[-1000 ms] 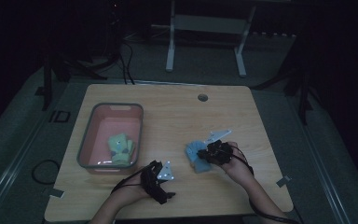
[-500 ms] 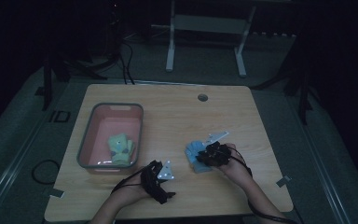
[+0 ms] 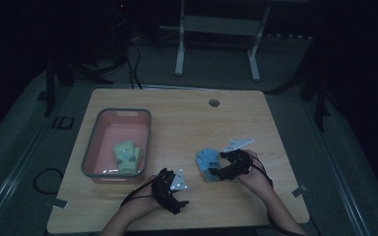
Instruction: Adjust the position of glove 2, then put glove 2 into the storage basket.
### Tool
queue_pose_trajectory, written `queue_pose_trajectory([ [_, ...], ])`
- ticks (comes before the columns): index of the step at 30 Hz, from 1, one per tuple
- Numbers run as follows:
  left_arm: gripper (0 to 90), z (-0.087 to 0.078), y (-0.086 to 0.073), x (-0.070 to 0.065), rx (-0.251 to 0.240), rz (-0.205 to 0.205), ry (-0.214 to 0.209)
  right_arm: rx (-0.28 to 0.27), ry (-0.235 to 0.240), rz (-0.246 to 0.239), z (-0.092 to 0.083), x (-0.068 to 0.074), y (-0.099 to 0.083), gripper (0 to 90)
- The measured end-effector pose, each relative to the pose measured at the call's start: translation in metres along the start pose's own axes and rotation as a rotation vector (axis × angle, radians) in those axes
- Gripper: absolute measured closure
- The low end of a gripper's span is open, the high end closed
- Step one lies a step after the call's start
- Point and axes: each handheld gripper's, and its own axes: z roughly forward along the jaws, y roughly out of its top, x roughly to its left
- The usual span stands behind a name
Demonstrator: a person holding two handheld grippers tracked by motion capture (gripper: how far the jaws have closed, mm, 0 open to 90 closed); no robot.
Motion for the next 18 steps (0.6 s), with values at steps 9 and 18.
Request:
queue_pose_trajectory([
  [9, 10.9, 0.002, 0.017, -0.009, 0.000, -0.044, 0.009, -0.054, -0.032, -0.023, -0.015, -0.012, -0.004, 15.0],
  [18, 11.9, 0.000, 0.032, -0.011, -0.026, -0.033, 0.024, -0.063, 0.011, 0.068, -0.028, -0.017, -0.003, 13.4],
])
